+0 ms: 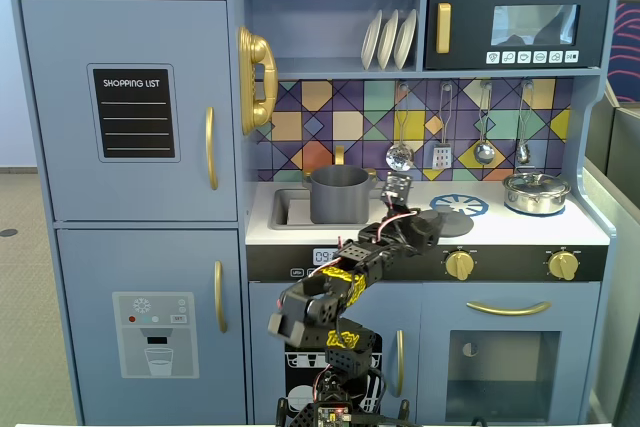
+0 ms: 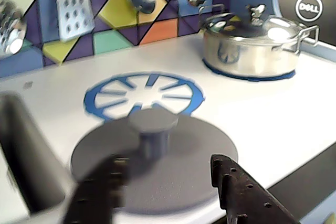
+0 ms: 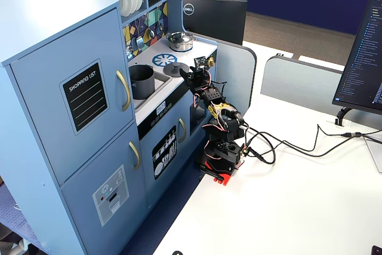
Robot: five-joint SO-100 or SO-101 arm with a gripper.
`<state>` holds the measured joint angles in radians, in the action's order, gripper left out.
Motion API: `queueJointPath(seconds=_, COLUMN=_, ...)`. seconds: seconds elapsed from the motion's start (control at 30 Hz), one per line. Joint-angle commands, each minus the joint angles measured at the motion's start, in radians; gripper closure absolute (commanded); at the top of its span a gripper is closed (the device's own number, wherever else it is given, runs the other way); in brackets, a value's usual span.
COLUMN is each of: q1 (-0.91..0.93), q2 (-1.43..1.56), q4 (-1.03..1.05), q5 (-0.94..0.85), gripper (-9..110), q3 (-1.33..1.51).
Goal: Pick up the lid from the counter and put it on the gray recipient
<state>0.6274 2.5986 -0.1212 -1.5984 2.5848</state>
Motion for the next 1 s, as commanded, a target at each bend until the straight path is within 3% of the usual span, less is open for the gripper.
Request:
queueJointPath(seconds=0.0, q1=0.017, q2=-0.080, q4=-0.089, q5=0.044, gripper=73, q3=-0.092)
queueJointPath(seconds=0.97, q1=-0.038, q2=-0.611, q4=-0.339, q5=-0.028, gripper=77, q3=-0.371)
